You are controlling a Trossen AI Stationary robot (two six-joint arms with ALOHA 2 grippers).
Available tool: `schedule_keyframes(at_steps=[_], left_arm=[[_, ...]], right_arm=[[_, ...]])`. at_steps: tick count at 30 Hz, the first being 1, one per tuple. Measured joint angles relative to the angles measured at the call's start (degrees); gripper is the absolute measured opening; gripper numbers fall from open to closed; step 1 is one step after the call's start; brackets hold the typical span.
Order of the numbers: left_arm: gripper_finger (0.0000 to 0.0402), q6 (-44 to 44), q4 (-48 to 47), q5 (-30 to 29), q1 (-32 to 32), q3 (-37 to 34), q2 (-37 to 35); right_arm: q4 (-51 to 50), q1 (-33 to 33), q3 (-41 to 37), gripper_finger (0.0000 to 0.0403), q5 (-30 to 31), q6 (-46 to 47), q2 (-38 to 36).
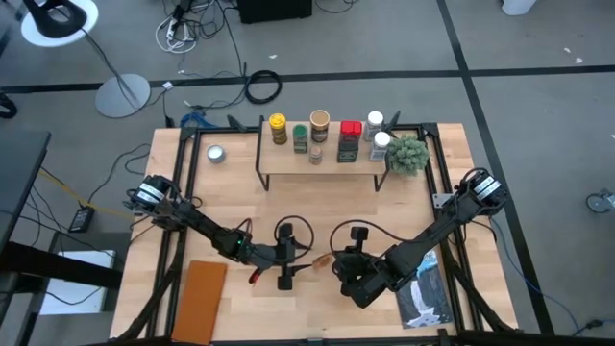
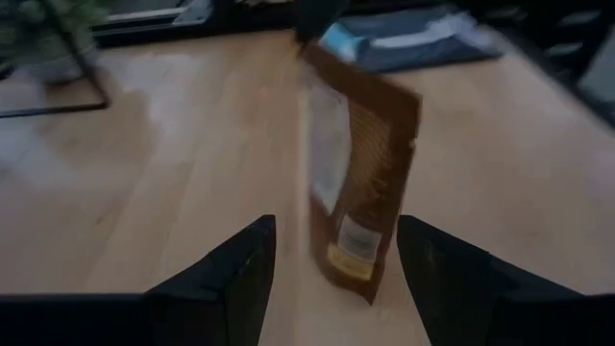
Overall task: Shelf spices
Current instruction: Put the brown seasoning bag on the shelf
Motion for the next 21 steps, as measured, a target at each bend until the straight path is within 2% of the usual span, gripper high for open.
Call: schedule_keyframes(at_steps=[4,11,15,17,21], left_arm=[[0.0223,-0.02,3.32,4.58,0.02,0.0,0.0],[0.0223,-0.1,5.29,5.78,0.02,0.0,0.0],[0.0223,-0.45,6.0,10.63,0.02,0.0,0.0],[0.0223,-0.44,6.71,10.65,-0.02,0.0,0.0],[0.0223,-0.44,9.73,6.62,0.33,0.0,0.0]], right_arm=[[0.0,0.0,0.0,0.0,0.0,0.0,0.0],[0.04,0.0,0.0,0.0,0.0,0.08,0.0],[0.07,0.0,0.0,0.0,-0.02,0.09,0.0],[0.17,0.01,0.0,0.0,-0.02,0.07,0.0],[0.7,0.02,0.0,0.0,-0.07,0.07,0.0]])
